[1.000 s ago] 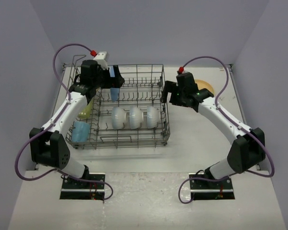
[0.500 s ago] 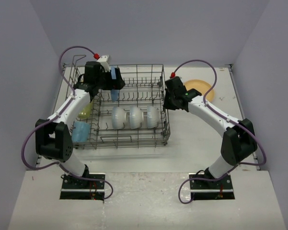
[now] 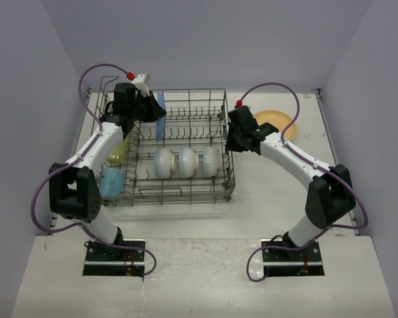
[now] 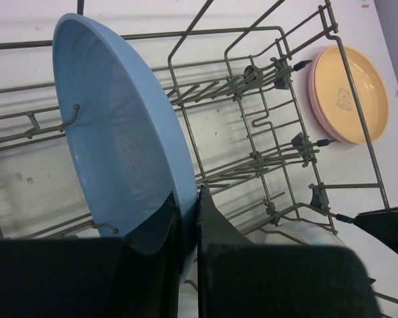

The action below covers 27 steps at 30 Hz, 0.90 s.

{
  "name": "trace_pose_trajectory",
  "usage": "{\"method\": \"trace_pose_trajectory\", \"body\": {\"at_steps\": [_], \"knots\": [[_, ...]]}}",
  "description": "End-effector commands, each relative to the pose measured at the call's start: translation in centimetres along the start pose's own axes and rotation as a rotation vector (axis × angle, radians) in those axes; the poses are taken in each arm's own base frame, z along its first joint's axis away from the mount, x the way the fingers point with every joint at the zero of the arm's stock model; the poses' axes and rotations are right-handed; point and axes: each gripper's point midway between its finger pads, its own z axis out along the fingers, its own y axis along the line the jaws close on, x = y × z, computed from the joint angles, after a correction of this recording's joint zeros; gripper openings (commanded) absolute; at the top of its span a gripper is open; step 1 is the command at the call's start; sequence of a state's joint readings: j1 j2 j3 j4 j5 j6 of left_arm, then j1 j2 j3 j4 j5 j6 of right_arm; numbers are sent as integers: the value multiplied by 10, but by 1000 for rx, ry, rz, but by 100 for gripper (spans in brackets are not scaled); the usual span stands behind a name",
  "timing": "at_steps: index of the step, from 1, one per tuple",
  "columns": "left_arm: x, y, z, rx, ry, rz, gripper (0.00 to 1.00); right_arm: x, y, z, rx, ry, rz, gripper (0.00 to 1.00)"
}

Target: Unload the mixed dishes from the dish rack

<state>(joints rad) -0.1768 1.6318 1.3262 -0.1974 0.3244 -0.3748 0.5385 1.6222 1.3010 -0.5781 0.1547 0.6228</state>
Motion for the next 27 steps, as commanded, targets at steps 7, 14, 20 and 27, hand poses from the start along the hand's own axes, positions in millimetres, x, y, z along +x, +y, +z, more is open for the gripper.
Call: {"method": "trace_pose_trajectory", "body": {"at_steps": [7, 14, 20, 27], "knots": [[-70, -34, -36, 89, -214, 117, 0, 9, -25, 15, 115, 12, 65, 1], [-126, -86, -95, 208, -387, 217, 0, 12, -26, 19, 124, 16, 75, 0], [-148, -119, -127, 305, -435, 295, 0, 15, -26, 24, 129, 29, 85, 0], [-168, -137, -150, 336, -495, 349, 0, 19, -28, 26, 141, 42, 101, 0]]}}
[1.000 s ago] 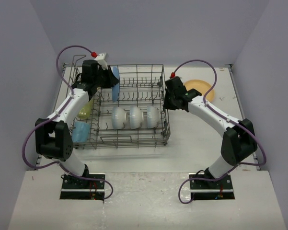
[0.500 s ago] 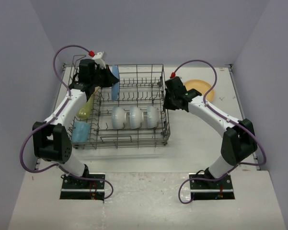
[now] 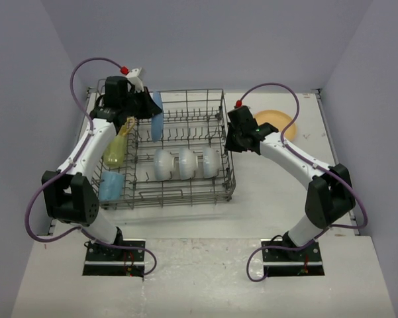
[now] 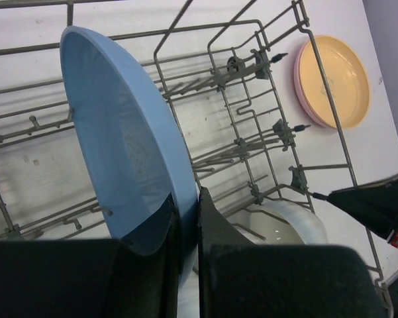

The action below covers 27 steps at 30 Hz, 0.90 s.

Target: Unload the mixed dishes from the dish rack

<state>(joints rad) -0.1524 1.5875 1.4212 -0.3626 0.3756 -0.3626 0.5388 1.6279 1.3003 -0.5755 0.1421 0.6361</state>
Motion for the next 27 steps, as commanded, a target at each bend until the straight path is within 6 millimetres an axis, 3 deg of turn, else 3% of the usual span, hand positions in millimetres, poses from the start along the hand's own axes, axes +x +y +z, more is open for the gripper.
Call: {"method": "trace_pose_trajectory", "body": {"at_steps": [1, 5, 9, 13, 18, 20, 22, 23, 24, 25, 27], "knots": [[-147, -130, -123, 319, -519, 376, 0, 16, -31, 25, 152, 31, 94, 0], [-161, -140, -132, 338, -549, 406, 0, 17, -30, 27, 152, 38, 105, 0], [-167, -143, -129, 345, -529, 418, 0, 18, -29, 26, 150, 39, 110, 0], [-161, -147, -128, 378, -511, 445, 0, 13, -24, 23, 137, 33, 114, 0], [-138, -164, -133, 410, -501, 625, 0, -13, -7, -1, 71, -20, 105, 24], [-113, -172, -120, 386, -463, 685, 0, -35, 6, -19, 20, -69, 101, 37], [-102, -180, -121, 340, -480, 804, 0, -60, 19, -45, -29, -131, 87, 58], [-81, -182, -109, 337, -437, 832, 0, -69, 21, -54, -39, -154, 87, 66], [-74, -184, -111, 339, -438, 867, 0, -78, 24, -65, -53, -178, 90, 79], [-64, -186, -107, 336, -428, 922, 0, -92, 29, -88, -88, -225, 95, 84], [-40, -179, -97, 329, -384, 984, 0, -106, 29, -112, -112, -278, 114, 97]]}}
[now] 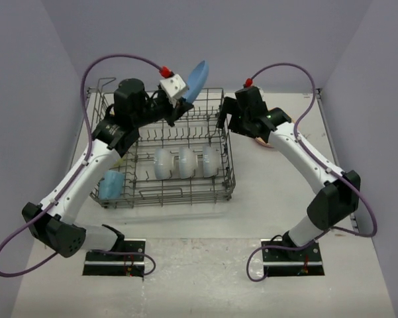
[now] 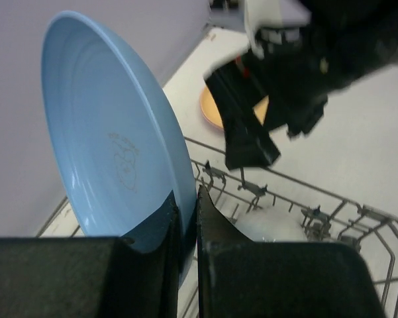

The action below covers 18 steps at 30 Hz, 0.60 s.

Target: Unload the mixed dishes from the dish rack

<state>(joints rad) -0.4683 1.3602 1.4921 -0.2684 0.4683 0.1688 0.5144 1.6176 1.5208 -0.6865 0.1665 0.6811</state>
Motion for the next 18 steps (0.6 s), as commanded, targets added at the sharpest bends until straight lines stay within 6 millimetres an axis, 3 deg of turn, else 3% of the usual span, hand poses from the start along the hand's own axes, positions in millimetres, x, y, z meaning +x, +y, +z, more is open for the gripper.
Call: {"method": "trace_pose_trajectory", "body": {"at_steps": [1, 3, 5, 9, 13, 18], "knots": [[-1, 1, -13, -54, 4, 285, 0, -57, 14, -75, -85, -185, 43, 99], [16, -19, -8, -18, 39, 355, 0, -69, 11, -103, -110, -236, 64, 99], [20, -37, -3, 5, 50, 399, 0, -79, 5, -127, -131, -286, 84, 99], [25, -54, 3, 26, 64, 483, 0, -92, -4, -159, -161, -341, 111, 99], [23, -81, 7, 92, 43, 560, 0, -91, 14, -171, -247, -291, 64, 99], [21, -97, 12, 114, 42, 682, 0, -73, 38, -155, -340, -148, 25, 99]]}}
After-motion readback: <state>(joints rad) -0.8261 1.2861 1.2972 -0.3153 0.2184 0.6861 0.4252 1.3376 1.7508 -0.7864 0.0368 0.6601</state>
